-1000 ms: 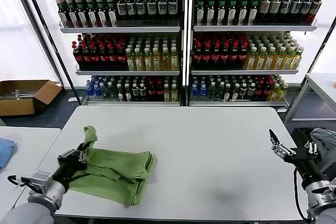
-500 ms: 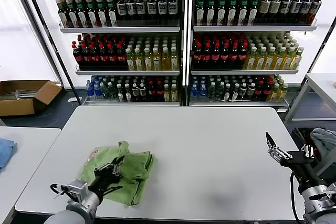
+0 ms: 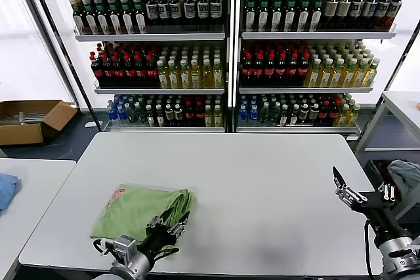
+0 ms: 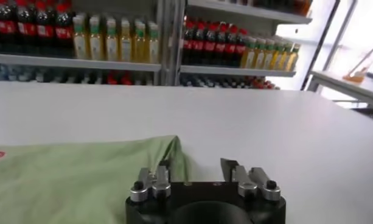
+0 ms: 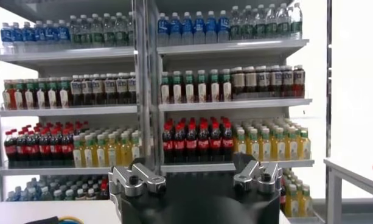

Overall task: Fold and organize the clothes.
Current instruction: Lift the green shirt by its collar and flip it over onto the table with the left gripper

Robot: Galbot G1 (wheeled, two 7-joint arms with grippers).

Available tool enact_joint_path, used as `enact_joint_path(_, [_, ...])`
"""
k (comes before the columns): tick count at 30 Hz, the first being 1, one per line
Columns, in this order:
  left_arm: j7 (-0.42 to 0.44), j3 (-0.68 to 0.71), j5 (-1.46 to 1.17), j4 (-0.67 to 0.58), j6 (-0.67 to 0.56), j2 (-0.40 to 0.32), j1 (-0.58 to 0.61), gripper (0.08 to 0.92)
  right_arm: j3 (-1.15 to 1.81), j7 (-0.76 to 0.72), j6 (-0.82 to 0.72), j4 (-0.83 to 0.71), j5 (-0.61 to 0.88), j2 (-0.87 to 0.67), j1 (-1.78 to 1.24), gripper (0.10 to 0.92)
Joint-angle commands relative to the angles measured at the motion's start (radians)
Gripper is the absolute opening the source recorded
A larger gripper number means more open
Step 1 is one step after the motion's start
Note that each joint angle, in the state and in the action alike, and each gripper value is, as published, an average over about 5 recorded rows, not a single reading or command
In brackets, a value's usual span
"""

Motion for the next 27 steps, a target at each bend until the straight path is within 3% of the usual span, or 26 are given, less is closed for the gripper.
enact_joint_path(1, [0.022, -0.262, -0.104, -0.153, 0.004, 0.101, 0.045, 0.607, -0.015, 0.001, -0.002, 0.013, -0.004, 0.007, -0.007, 0.823])
enact_joint_path(5, [0.033, -0.466, -0.201, -0.033, 0.0, 0.174, 0.022, 0.735, -0.039, 0.002, -0.002, 0.014, -0.014, 0.012, -0.003, 0.823])
enact_joint_path(8, [0.055, -0.507, -0.221, 0.107, -0.012, 0.206, 0.011, 0.799, -0.053, 0.001, -0.001, 0.016, -0.022, 0.016, -0.002, 0.823])
enact_joint_path(14, [0.084, -0.46, -0.183, 0.29, -0.05, 0.207, 0.009, 0.822, -0.043, -0.001, 0.004, 0.017, -0.024, 0.022, -0.019, 0.823])
enact_joint_path(27, [0.112, -0.318, -0.138, 0.404, -0.069, 0.168, -0.05, 0.823, -0.005, -0.01, 0.023, 0.016, -0.026, 0.027, -0.061, 0.823])
